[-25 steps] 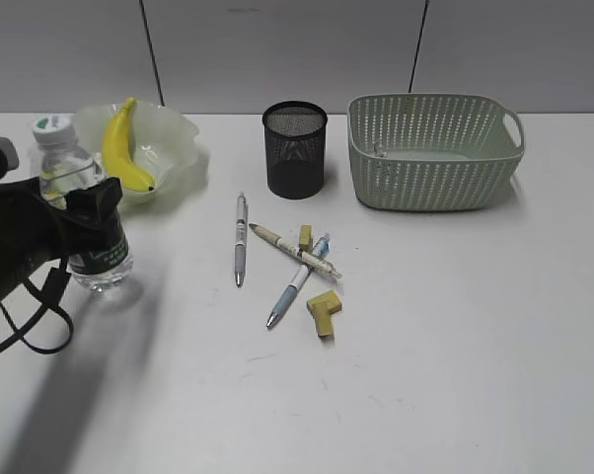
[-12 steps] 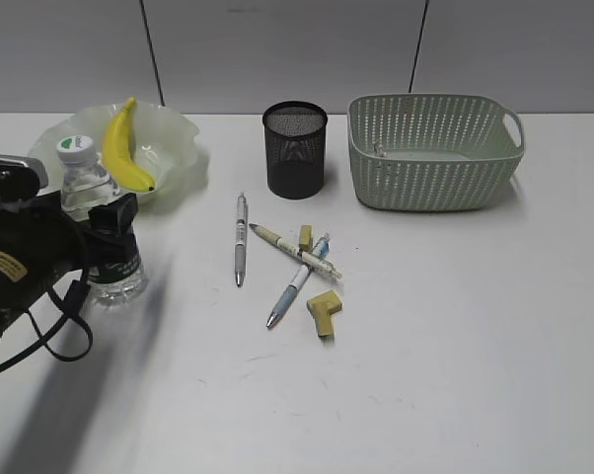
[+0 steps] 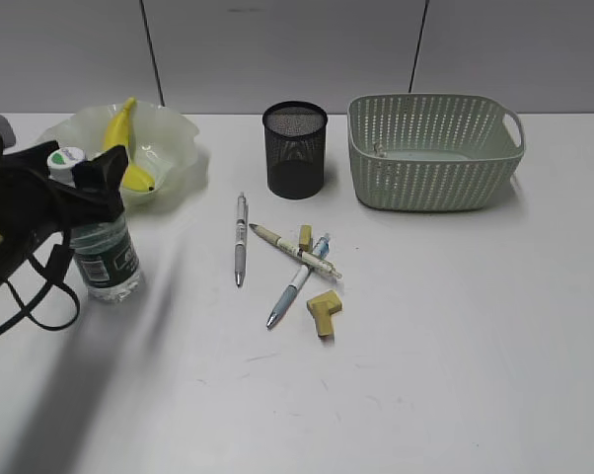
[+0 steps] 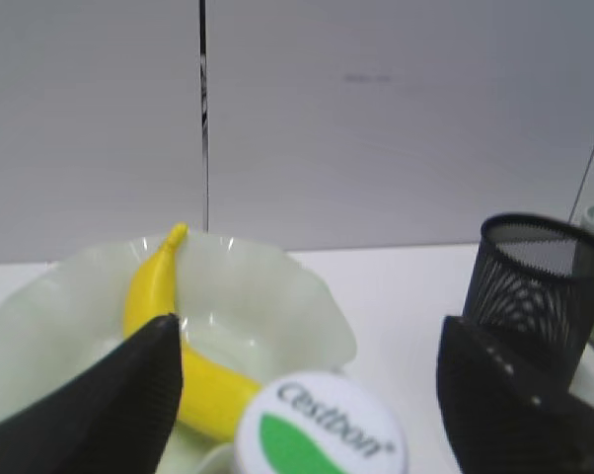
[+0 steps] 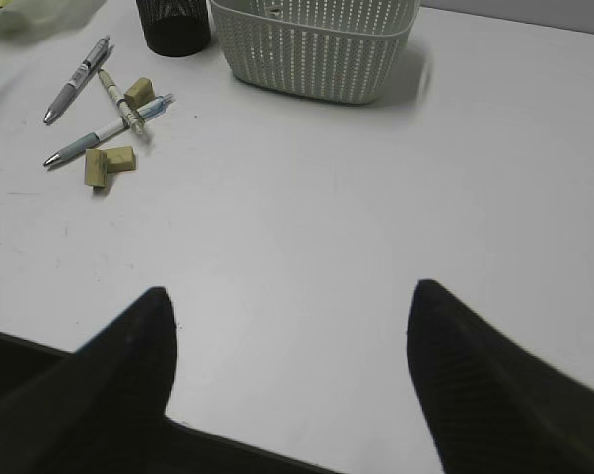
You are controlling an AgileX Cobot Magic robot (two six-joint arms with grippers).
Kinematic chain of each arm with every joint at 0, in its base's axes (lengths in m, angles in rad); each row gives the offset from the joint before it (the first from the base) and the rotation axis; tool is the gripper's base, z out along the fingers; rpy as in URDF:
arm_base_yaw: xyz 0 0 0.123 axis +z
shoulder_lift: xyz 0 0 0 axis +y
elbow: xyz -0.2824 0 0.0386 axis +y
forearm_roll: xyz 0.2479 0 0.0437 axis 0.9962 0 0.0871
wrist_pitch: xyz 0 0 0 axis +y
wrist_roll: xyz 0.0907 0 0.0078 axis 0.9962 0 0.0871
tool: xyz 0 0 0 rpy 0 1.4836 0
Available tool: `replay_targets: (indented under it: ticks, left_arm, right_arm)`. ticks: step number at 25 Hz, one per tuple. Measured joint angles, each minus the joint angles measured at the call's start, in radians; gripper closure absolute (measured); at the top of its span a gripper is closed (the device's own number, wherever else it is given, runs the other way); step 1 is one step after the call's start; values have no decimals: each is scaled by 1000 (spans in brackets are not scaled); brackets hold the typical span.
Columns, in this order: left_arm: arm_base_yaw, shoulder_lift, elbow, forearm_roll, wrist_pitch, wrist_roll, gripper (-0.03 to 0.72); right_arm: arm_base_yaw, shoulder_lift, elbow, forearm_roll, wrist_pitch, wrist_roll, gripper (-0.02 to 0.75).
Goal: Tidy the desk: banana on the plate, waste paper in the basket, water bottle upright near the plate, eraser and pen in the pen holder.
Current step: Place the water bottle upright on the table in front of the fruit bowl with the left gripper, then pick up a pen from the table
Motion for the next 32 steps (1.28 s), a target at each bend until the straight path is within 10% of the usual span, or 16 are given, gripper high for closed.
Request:
replay_targets:
  ticks: [7, 32]
  left_arm:
    - [0, -248, 0, 0, 108, 0, 94]
    - [50, -1298, -253, 203, 2245, 56, 110]
  right_arm:
    - [0, 0, 0, 0, 0, 0, 165]
    - [0, 0, 0, 1, 0, 0, 165]
